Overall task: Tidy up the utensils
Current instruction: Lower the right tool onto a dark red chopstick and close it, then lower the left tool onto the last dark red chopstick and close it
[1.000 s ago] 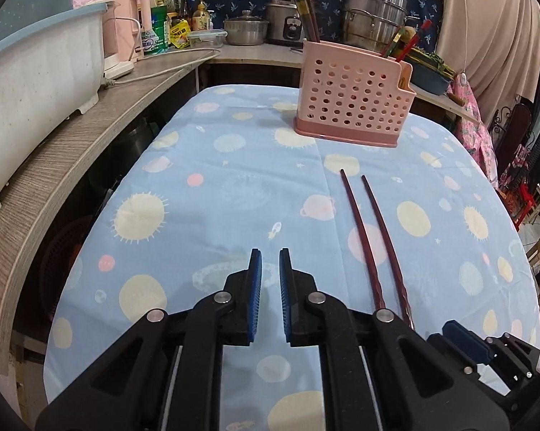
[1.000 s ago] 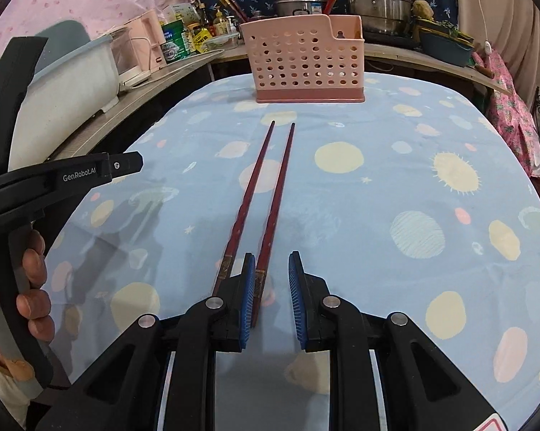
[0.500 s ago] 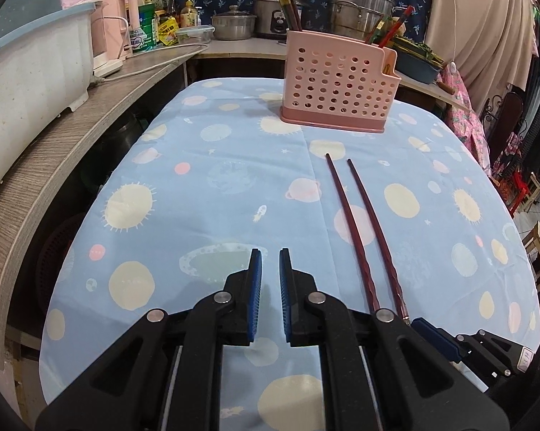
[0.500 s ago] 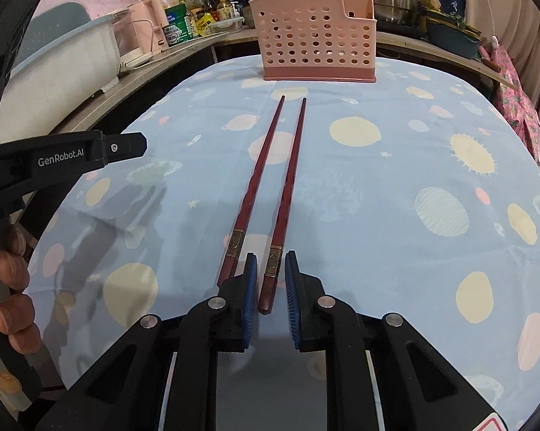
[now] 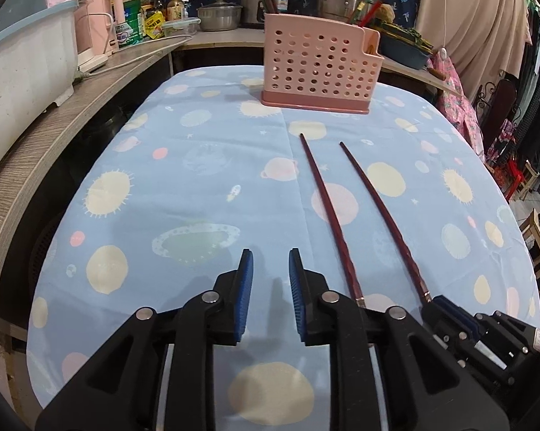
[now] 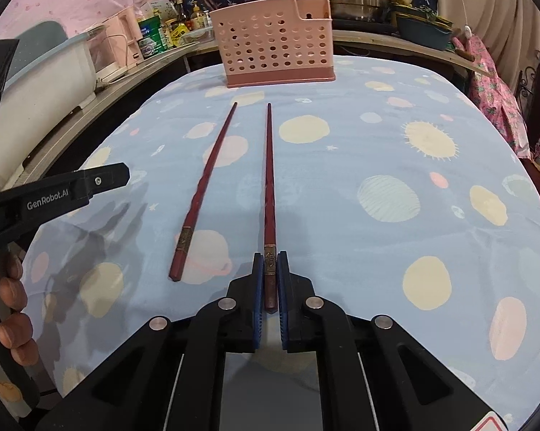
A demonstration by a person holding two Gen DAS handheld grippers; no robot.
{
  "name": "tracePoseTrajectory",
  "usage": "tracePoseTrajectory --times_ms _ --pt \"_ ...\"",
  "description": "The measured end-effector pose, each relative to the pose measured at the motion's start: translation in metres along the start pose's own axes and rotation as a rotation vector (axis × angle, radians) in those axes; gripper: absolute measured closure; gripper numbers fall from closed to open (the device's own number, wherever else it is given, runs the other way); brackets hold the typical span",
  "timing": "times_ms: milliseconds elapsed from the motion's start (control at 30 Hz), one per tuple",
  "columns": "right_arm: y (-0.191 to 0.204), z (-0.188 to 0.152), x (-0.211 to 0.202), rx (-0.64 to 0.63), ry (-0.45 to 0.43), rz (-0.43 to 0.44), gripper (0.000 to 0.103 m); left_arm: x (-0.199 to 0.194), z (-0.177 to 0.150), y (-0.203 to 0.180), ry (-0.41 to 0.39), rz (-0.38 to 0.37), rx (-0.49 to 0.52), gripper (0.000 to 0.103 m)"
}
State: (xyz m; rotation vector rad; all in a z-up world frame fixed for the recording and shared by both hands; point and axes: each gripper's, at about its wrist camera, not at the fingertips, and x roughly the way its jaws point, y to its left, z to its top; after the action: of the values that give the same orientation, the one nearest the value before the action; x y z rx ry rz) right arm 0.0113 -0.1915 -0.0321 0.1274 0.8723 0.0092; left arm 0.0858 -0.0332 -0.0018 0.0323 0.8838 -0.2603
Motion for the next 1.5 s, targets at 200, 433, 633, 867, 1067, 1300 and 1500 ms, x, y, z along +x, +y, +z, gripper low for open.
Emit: tracePoseTrajectory --times_ms 200,433,633,867,1067,1300,1500 --pt "-0.019 0.000 -0.005 0.039 0.001 -0.011 0.096 0.003 -0.005 -0.021 0.009 -0.025 0.025 0.061" --pt "-0.031 -0.004 -0.006 0.064 -0.003 -0.013 0.096 0.018 -0.016 -0.040 0.054 -0.036 0.051 0.061" --pt "-0.035 -0.005 -0.007 0.076 -0.007 -0.007 0.096 0.024 -0.022 -0.046 0.066 -0.028 0.062 0.061" --pt "-0.034 -0.007 -0.008 0.078 -0.013 -0.006 0.096 0.026 -0.027 -0.050 0.054 0.008 0.082 0.061" --pt "-0.034 -0.008 -0.009 0.078 -0.014 -0.005 0.096 0.024 -0.028 -0.046 0.042 0.010 0.080 0.077" --pt "-0.034 -0.008 -0.009 0.072 -0.014 -0.009 0.096 0.022 -0.027 -0.030 0.053 -0.043 0.030 0.096" --pt "-0.034 -0.007 -0.010 0.068 -0.012 -0.010 0.096 0.018 -0.027 -0.027 0.052 -0.039 0.025 0.096"
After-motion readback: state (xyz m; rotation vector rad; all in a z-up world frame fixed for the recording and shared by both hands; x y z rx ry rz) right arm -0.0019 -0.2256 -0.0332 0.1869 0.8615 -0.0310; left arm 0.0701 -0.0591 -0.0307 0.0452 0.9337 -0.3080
